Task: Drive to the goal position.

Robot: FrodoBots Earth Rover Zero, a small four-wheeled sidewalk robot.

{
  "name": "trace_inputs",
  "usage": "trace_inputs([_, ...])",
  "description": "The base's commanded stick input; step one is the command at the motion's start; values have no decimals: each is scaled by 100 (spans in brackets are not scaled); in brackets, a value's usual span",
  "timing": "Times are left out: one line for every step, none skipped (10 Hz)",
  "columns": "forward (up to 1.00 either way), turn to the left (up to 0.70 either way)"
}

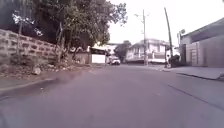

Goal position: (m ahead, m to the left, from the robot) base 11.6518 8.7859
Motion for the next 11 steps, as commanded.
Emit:
trace_inputs([100, 0])
trace_inputs([100, 0])
trace_inputs([100, 0])
trace_inputs([100, 0])
trace_inputs([100, 0])
trace_inputs([100, 0])
trace_inputs([100, 0])
trace_inputs([100, 0])
trace_inputs([100, 0])
trace_inputs([100, 0])
trace_inputs([100, 0])
